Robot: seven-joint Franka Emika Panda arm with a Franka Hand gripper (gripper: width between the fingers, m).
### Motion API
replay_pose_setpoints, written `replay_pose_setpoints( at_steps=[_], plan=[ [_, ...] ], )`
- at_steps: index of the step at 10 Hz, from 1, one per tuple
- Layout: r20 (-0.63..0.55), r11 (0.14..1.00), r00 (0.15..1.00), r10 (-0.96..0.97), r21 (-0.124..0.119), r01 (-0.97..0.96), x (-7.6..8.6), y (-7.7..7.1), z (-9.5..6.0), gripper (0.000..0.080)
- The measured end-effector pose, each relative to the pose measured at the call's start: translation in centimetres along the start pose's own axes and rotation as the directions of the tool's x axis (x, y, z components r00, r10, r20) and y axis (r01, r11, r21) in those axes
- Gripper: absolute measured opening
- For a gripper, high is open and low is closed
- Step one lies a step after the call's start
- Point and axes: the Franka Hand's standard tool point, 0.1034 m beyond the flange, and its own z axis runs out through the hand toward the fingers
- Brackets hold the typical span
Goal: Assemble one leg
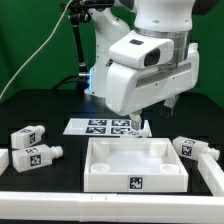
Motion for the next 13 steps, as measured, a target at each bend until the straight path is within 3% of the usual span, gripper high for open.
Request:
replay_pose_setpoints(
  at_steps=[7, 8, 10, 11, 13],
  plan=[
    [0.0, 1.0, 1.0, -0.002, 0.0, 0.002, -0.1, 0.0, 0.1, 0.065],
    [-0.021, 0.997, 0.997, -0.078, -0.014, 0.077, -0.8, 0.0, 0.8, 0.065],
    [0.0, 0.954, 0.954, -0.301, -0.018, 0.301, -2.1, -0.7, 1.6, 0.065],
    [-0.01, 0.953, 0.954, -0.301, -0.031, 0.3, -2.4, -1.1, 1.7, 0.065],
    [-0.009, 0.954, 0.954, -0.299, -0.028, 0.299, -2.5, -1.1, 1.8, 0.065]
  ],
)
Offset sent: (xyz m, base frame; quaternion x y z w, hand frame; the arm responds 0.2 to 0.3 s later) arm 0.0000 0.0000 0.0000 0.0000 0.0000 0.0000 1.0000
